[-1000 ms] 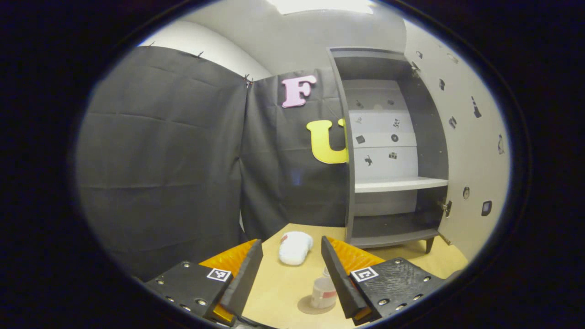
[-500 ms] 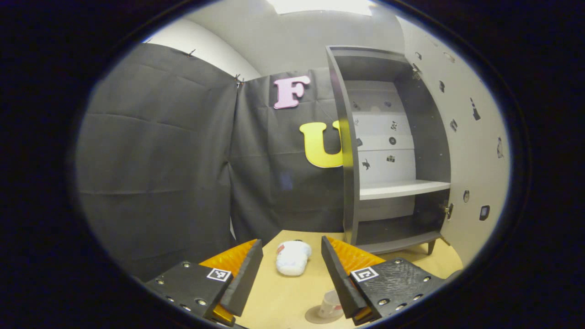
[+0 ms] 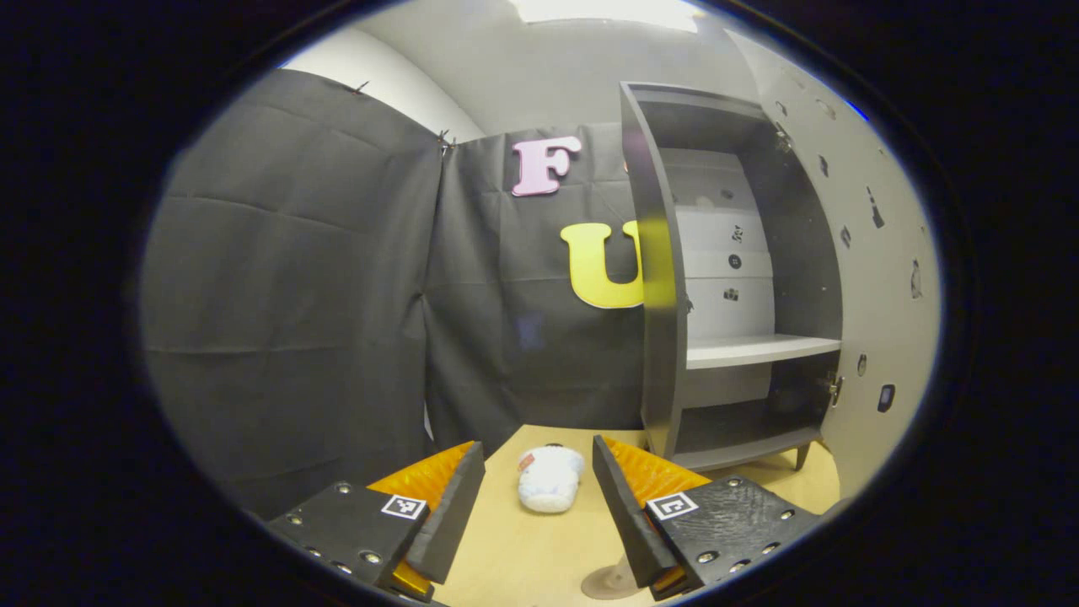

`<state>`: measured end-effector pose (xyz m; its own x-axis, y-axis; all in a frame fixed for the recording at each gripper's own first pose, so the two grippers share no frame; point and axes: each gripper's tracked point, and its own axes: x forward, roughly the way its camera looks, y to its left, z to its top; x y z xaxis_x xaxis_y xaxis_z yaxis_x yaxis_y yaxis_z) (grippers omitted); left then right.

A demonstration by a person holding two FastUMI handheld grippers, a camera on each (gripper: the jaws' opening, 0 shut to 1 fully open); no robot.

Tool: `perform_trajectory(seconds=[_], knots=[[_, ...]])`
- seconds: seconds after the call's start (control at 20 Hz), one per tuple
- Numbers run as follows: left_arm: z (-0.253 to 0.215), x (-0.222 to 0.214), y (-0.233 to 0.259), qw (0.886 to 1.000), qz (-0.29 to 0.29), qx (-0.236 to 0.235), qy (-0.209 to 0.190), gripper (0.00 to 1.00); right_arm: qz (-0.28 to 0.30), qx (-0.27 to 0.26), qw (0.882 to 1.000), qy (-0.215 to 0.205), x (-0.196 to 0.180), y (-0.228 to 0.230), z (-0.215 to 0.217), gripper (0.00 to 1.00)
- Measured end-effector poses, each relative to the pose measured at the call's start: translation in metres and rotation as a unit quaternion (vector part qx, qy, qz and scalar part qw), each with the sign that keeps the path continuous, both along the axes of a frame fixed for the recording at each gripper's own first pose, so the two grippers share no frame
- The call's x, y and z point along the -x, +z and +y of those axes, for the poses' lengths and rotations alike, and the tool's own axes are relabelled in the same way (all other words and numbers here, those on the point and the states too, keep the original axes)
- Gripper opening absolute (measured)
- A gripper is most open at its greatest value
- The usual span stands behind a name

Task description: Open the cabinet door with the right hand, grasp the bottle in the cabinet with the left hand and place it on the coaster, then close the cabinet door with the right hand.

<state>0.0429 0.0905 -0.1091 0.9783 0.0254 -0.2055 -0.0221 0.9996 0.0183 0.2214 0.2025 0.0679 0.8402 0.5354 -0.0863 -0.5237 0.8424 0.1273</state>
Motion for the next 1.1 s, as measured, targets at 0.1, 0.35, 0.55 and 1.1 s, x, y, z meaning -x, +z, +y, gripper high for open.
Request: perform_trajectory(seconds=[0.1,0.35,0.55,1.1], knots=[[0.008,-0.002,-0.001,1.0,-0.001,0.003,0.002,0.77,0.006,-0.008,1.0,-0.002,-0.003,-0.003,0.008,0.8],[0.028,-0.005,-0.003,1.0,-0.002,0.008,0.01,0.78,0.007,-0.015,1.0,-0.006,-0.006,-0.004,0.028,0.84],[0.046,-0.004,0.001,1.0,-0.004,0.017,0.021,0.78,0.019,-0.019,0.999,-0.026,-0.026,-0.014,0.042,0.84],[0.094,-0.001,-0.004,0.999,0.014,-0.002,0.051,0.77,0.092,-0.028,0.994,-0.057,-0.057,-0.07,0.072,0.96]])
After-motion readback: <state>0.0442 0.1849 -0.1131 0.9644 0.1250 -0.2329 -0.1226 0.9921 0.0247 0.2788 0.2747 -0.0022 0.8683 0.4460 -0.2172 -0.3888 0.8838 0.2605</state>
